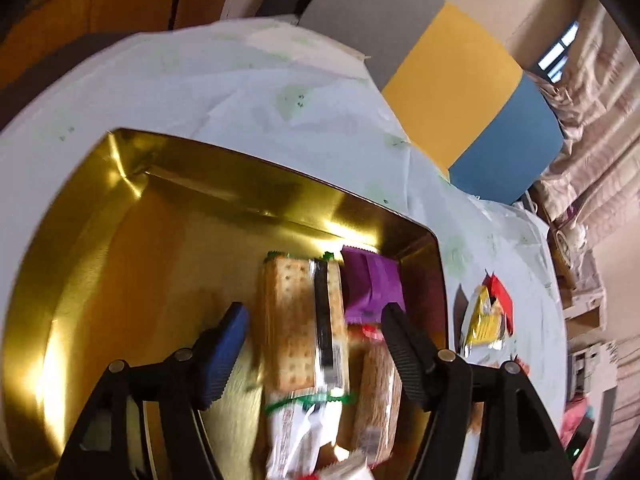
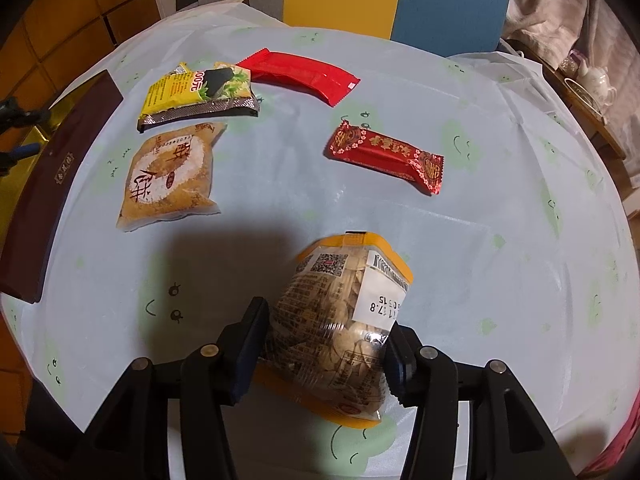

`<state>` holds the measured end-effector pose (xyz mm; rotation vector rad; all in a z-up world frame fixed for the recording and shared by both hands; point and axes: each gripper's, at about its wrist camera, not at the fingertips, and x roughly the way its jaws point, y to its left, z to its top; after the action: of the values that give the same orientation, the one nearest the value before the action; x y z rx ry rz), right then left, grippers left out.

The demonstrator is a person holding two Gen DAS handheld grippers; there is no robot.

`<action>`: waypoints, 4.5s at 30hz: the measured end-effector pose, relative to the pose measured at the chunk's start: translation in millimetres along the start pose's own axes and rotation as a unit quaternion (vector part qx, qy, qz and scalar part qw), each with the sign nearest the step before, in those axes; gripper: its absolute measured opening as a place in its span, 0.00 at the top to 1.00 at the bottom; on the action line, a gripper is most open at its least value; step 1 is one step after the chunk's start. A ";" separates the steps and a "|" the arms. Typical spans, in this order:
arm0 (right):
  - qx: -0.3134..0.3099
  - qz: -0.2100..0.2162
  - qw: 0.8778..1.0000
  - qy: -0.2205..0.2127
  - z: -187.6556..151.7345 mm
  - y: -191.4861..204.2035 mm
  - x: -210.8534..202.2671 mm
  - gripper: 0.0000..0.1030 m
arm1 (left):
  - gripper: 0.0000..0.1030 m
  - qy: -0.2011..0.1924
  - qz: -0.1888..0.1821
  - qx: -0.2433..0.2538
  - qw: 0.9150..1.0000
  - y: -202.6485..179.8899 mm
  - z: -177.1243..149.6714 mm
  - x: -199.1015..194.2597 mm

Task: Organize snacks
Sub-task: 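Drop the cracker packet into the gold tin with the left tool while the right tool holds the nut bag, then lower the nut bag into the gold tin and open the right tool, then grasp the round brown-and-white cake packet with the left tool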

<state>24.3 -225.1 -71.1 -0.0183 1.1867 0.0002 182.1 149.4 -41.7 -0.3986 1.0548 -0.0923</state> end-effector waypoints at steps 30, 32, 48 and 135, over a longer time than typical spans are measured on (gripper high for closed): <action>0.007 -0.006 1.000 -0.005 -1.7 0.3 0.3 0.46 | 0.33 -0.079 0.086 0.124 0.985 -29.6 -127.2 -88.5; 0.002 -0.012 1.000 -0.007 -1.9 2.5 0.4 0.46 | 0.33 -0.082 0.088 0.121 0.985 -27.5 -127.8 -90.6; 0.038 0.015 0.999 0.003 -10.0 7.6 -8.7 0.52 | 0.33 -0.102 0.092 0.100 0.986 -9.2 -129.4 -103.2; -0.032 0.076 0.985 -0.154 58.0 75.6 -89.6 0.37 | 0.33 -0.135 0.111 0.124 0.977 -15.5 -124.6 -129.8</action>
<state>43.8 -147.8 32.7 0.0162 0.8747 0.1706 12.2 134.8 17.8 -0.0624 0.8000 0.0296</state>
